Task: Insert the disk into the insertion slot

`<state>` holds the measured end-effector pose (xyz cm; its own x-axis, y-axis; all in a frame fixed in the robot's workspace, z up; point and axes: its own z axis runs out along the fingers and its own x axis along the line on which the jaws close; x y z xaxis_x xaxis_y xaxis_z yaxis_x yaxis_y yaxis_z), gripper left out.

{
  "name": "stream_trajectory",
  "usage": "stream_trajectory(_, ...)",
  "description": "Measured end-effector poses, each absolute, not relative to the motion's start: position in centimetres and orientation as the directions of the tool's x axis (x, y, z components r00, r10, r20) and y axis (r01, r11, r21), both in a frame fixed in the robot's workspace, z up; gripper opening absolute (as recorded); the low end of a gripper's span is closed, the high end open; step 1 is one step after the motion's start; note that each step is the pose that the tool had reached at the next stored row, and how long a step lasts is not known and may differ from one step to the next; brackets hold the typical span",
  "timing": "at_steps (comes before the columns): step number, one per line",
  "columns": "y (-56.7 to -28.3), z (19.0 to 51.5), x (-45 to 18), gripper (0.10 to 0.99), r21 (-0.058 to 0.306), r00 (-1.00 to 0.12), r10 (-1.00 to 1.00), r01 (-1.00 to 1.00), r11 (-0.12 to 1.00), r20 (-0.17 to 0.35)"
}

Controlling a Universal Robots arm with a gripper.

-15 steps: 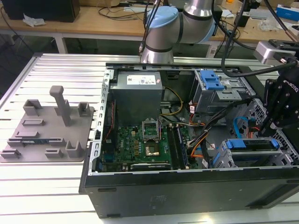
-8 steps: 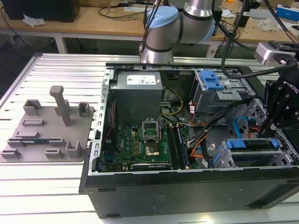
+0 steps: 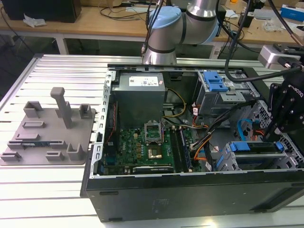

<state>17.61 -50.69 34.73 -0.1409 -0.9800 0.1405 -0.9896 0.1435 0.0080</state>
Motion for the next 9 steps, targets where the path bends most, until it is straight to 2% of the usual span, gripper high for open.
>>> stream_trajectory(9, -50.72, 34.63, 17.61, 0.169, 0.008, -0.141, -0.98, -0.99, 0.143, 0.14)
